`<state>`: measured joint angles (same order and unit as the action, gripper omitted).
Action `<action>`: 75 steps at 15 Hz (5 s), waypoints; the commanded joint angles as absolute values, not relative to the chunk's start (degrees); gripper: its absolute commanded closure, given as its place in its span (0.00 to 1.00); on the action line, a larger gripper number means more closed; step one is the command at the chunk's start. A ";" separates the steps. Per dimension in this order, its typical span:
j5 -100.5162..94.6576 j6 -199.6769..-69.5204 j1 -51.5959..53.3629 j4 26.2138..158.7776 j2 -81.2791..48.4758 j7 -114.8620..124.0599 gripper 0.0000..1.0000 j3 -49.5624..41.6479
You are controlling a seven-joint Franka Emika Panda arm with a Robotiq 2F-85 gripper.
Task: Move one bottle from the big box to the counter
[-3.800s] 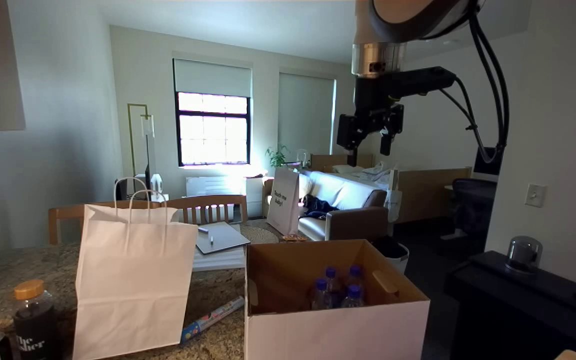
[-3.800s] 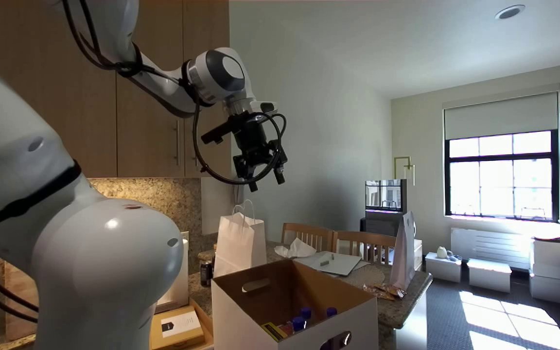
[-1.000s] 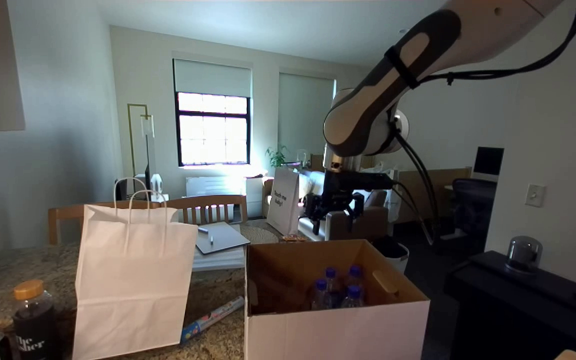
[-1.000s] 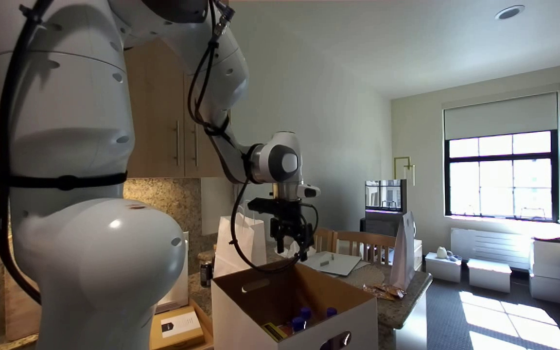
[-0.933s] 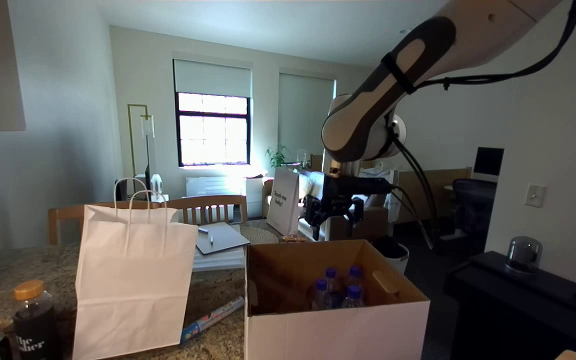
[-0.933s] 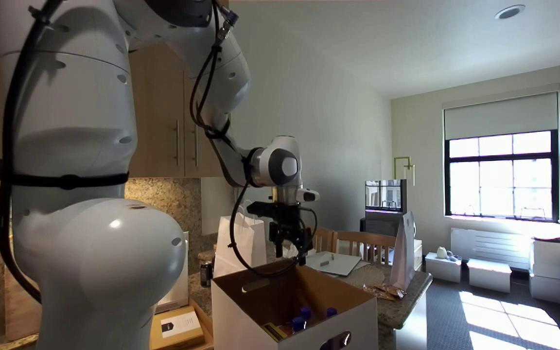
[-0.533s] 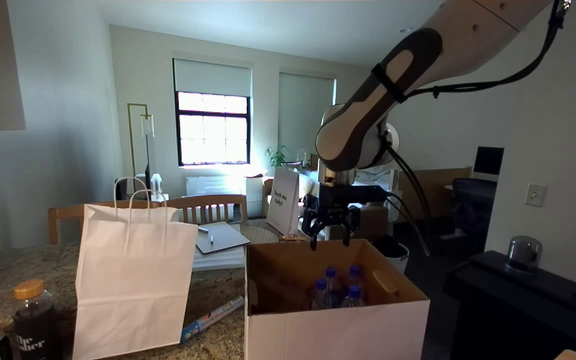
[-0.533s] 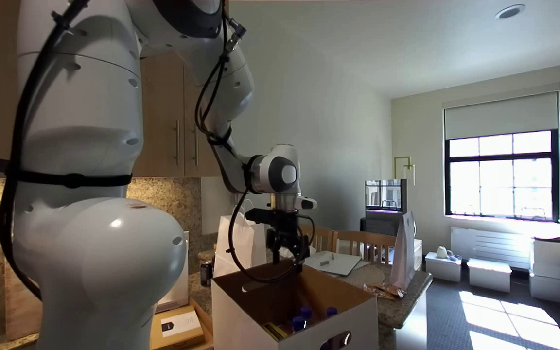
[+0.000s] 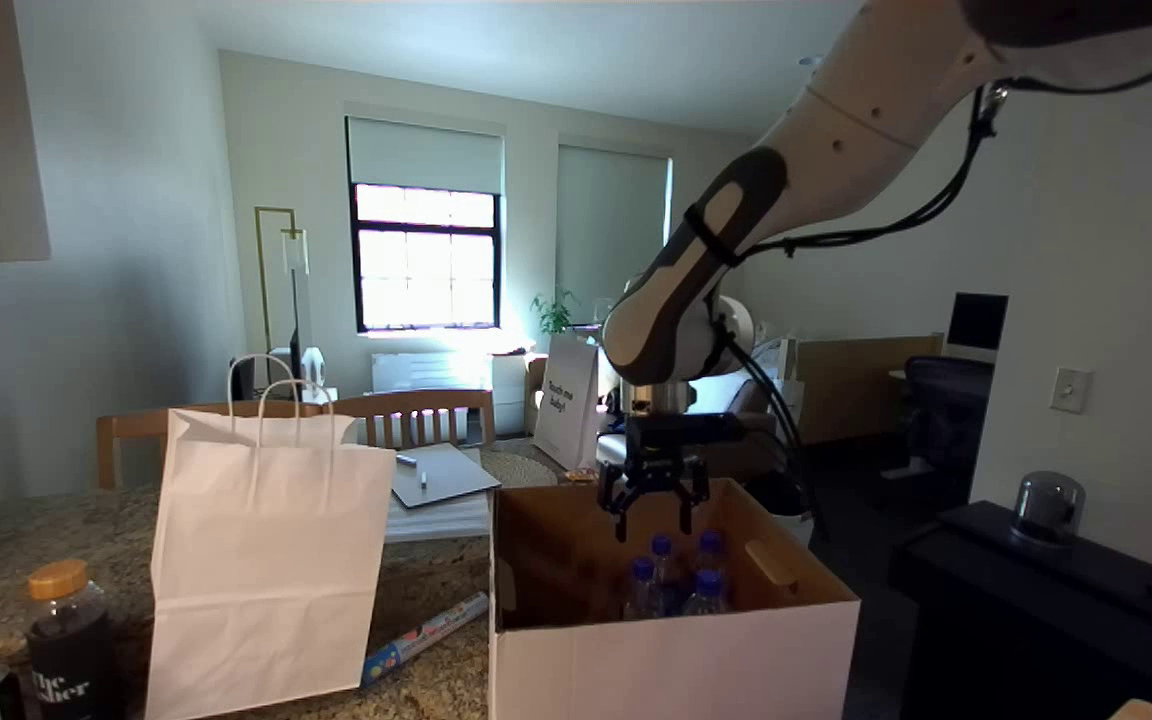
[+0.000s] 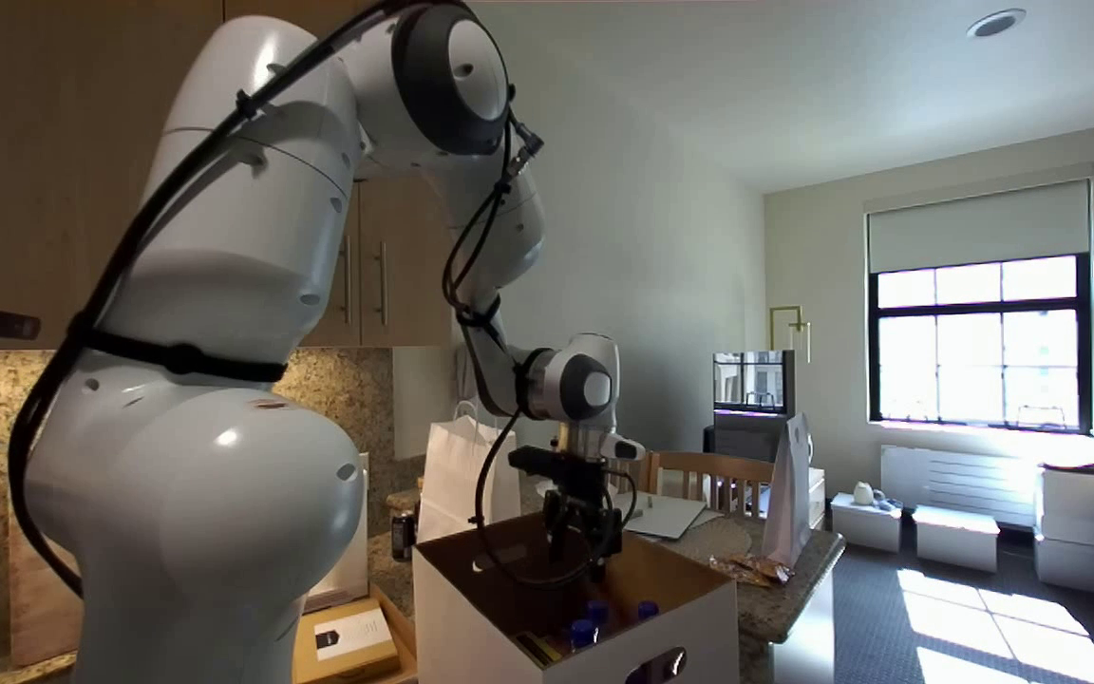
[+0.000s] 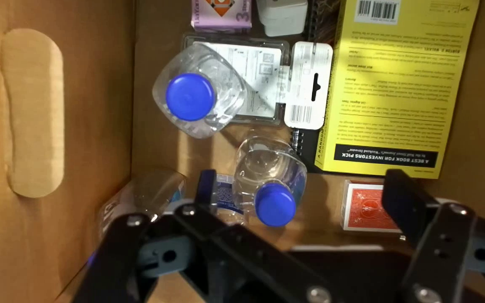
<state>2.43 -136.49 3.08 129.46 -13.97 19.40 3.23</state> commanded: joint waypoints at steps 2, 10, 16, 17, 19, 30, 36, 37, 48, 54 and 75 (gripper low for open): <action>4.45 -136.78 3.98 122.36 -22.43 20.04 0.00 2.01; 5.84 -137.18 4.53 116.06 -29.66 21.13 0.00 0.05; 6.35 -136.66 4.92 113.95 -32.48 20.89 0.10 0.05; 6.37 -136.67 4.93 113.86 -32.63 20.81 0.26 0.05; 6.39 -136.46 4.98 113.64 -32.84 20.88 0.40 -0.05; 6.24 -134.17 4.92 113.26 -31.89 20.81 0.93 -0.70; 6.16 -134.94 5.16 114.21 -31.19 21.40 0.66 -0.96; 5.95 -135.66 5.33 114.89 -30.72 21.59 0.61 -1.10; 5.76 -136.87 5.92 119.82 -28.87 20.90 0.41 -0.65; 5.42 -138.62 6.44 121.70 -26.39 21.45 0.65 -1.20; -6.25 -121.53 6.96 130.06 4.81 10.33 0.85 1.29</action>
<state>-7.60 -124.67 7.65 129.02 -2.57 15.51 -1.29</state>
